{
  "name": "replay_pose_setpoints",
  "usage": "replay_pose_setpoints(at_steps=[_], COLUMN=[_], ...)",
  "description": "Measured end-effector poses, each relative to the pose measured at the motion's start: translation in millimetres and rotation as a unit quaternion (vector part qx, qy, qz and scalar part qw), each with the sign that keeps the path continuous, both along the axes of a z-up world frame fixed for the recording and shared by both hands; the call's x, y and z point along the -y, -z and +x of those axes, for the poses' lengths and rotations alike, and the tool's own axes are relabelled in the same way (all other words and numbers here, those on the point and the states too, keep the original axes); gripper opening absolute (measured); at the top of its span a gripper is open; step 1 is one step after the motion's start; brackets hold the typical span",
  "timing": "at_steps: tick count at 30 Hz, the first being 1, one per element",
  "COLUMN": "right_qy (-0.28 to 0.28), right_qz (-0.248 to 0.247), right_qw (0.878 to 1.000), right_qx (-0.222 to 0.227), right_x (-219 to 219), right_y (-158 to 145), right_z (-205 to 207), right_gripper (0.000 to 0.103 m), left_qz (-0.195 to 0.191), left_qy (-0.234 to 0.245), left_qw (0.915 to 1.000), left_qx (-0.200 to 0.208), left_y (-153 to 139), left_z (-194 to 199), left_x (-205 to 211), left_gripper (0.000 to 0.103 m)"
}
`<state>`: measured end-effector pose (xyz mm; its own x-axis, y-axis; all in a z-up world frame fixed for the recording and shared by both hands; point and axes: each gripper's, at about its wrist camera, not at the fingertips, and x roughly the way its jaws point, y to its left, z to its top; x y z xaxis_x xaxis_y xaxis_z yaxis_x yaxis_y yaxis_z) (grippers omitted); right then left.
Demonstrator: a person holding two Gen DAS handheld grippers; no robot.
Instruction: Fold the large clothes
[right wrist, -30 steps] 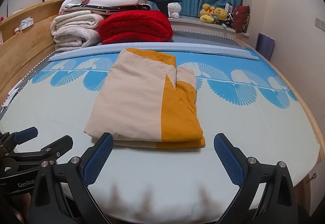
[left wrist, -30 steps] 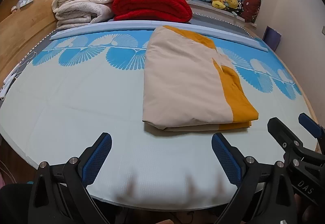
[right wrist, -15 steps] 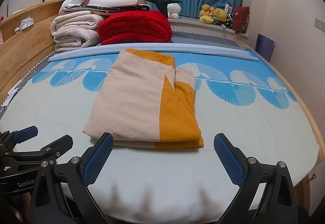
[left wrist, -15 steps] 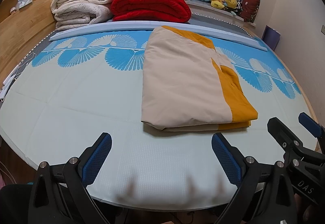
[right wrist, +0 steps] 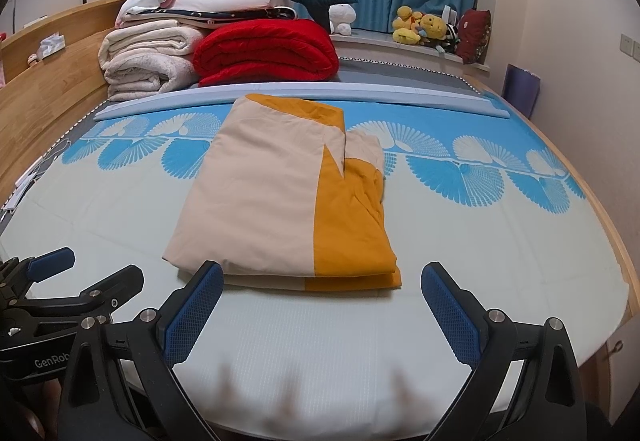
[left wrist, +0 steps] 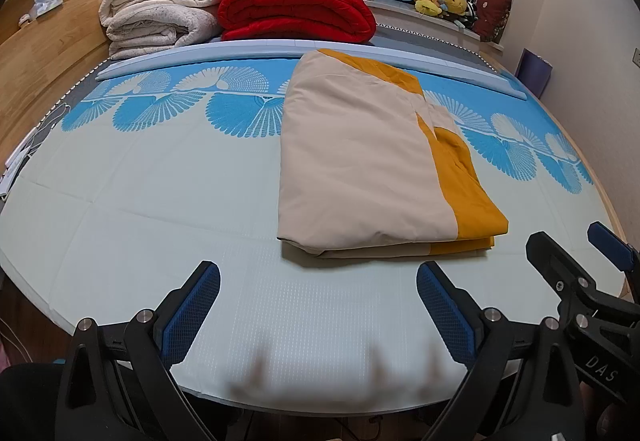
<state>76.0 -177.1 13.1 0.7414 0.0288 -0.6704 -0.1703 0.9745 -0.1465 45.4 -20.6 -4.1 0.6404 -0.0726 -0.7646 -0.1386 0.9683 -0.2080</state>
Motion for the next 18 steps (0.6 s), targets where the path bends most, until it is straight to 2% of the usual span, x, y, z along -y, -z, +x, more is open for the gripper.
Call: replay_pose_setpoints(at_steps=[18], right_qy=[0.000], right_qz=[0.001], right_qw=[1.000], right_qx=[-0.003], right_x=[4.6], right_y=[2.2], right_z=[0.9], right_gripper=[0.099], left_qz=[0.000], left_qy=[0.005], left_qw=[1.0000], left_qx=[-0.004], left_y=[3.5], left_z=[2.0], left_x=[1.4], left_gripper=[0.098])
